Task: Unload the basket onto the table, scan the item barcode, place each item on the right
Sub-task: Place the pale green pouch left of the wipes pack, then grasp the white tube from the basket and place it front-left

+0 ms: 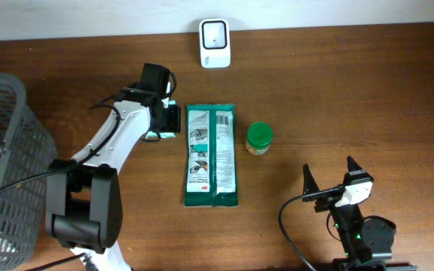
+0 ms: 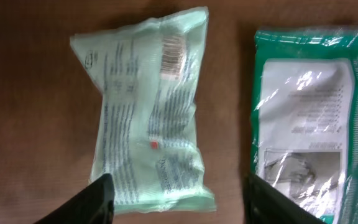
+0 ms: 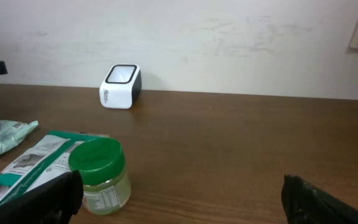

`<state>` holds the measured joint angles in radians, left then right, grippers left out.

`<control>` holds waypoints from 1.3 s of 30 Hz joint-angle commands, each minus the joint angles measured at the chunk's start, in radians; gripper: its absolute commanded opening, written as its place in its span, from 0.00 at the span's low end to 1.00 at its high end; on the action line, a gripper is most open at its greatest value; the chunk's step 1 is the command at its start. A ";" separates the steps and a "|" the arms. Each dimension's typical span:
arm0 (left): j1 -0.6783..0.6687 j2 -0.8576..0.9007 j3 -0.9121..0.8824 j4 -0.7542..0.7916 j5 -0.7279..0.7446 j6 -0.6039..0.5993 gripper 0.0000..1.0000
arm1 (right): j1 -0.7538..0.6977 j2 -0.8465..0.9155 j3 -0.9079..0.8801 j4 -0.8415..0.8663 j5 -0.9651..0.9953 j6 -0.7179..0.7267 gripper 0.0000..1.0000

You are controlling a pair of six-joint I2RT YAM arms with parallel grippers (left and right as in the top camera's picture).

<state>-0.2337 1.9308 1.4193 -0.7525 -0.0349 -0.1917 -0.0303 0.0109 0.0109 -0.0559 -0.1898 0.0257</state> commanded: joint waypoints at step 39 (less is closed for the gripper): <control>1.114 -0.071 -0.130 -0.086 -0.402 -0.071 0.54 | -0.003 -0.007 -0.005 -0.004 -0.009 0.000 0.98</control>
<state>0.8761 1.8194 1.2945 -0.8463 -0.4175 -0.2874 -0.0303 0.0109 0.0109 -0.0559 -0.1898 0.0257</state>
